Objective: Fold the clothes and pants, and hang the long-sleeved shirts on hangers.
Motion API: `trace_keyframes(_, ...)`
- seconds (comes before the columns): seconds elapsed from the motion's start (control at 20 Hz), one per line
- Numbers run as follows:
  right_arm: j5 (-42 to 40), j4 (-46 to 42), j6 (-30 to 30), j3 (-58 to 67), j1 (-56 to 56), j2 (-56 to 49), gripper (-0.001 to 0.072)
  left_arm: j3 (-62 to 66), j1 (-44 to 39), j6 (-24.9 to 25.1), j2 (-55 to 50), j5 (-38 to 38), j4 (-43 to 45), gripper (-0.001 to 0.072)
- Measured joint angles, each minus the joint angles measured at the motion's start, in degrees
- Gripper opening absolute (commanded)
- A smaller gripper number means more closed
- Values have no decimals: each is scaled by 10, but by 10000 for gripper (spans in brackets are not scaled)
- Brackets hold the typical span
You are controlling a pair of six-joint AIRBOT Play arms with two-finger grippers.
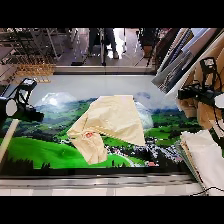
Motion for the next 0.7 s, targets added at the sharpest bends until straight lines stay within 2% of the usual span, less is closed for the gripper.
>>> trace_keyframes(0.05, 9, 23, 7, 0, 0, 1, 13, -1, 0, 0, -3, -2, -18, 650)
trace_keyframes(0.1, 16, 44, 13, 0, 0, 1, 13, -2, 0, 0, -5, -2, -39, 706)
trace_keyframes(0.25, 29, 71, 27, 0, -1, 2, 13, -19, 0, 0, -10, -4, -129, 705)
trace_keyframes(0.4, 70, 43, 65, 0, -2, 2, 18, -75, -14, 24, -12, -1, -234, 700)
trace_keyframes(0.45, 101, 26, 76, -4, -5, 1, 104, -102, -25, 37, -12, 2, -253, 700)
trace_keyframes(0.5, 139, 15, 85, -13, -14, -2, 247, -134, -40, 49, -13, 10, -276, 700)
trace_keyframes(0.55, 180, 14, 89, -29, -27, -5, 337, -164, -55, 57, -13, 20, -286, 701)
trace_keyframes(0.65, 246, 47, 88, -82, -58, -8, 376, -219, -87, 65, -14, 48, -305, 702)
trace_keyframes(0.7, 273, 75, 78, -120, -75, -9, 426, -240, -101, 68, -15, 63, -314, 703)
